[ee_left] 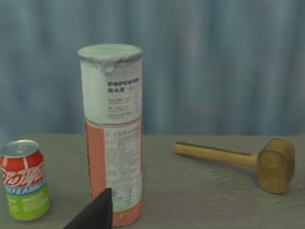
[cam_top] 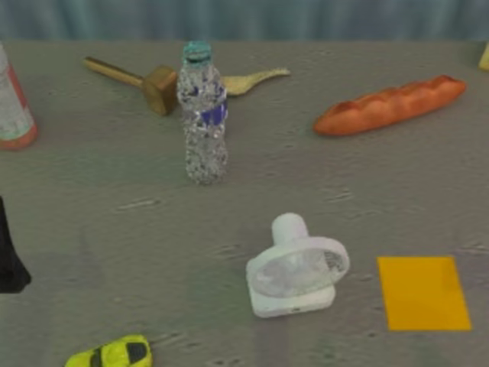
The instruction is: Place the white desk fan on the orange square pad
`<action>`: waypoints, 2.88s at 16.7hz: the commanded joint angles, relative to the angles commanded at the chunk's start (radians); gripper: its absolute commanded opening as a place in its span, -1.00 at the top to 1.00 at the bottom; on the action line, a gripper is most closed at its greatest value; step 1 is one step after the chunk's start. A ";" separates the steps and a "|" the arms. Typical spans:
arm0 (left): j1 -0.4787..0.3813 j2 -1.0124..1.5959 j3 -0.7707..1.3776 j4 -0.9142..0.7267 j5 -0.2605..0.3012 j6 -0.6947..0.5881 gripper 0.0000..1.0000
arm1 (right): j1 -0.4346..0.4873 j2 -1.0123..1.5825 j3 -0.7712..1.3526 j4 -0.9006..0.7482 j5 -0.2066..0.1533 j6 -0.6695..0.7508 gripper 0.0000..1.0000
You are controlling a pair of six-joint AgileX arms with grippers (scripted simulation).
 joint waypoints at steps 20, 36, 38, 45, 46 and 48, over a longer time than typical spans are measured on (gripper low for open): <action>0.000 0.000 0.000 0.000 0.000 0.000 -1.00 | 0.576 1.336 1.215 -0.953 -0.003 -0.644 -1.00; 0.000 0.000 0.000 0.000 0.000 0.000 -1.00 | 0.813 1.954 1.747 -1.364 0.000 -0.913 -1.00; 0.000 0.000 0.000 0.000 0.000 0.000 -1.00 | 0.816 1.956 1.710 -1.326 0.000 -0.914 -1.00; 0.000 0.000 0.000 0.000 0.000 0.000 -1.00 | 0.819 1.967 1.572 -1.176 0.000 -0.911 -1.00; 0.000 0.000 0.000 0.000 0.000 0.000 -1.00 | 0.819 1.967 1.572 -1.176 0.000 -0.911 -1.00; 0.000 0.000 0.000 0.000 0.000 0.000 -1.00 | 0.819 1.967 1.572 -1.176 0.000 -0.911 -0.85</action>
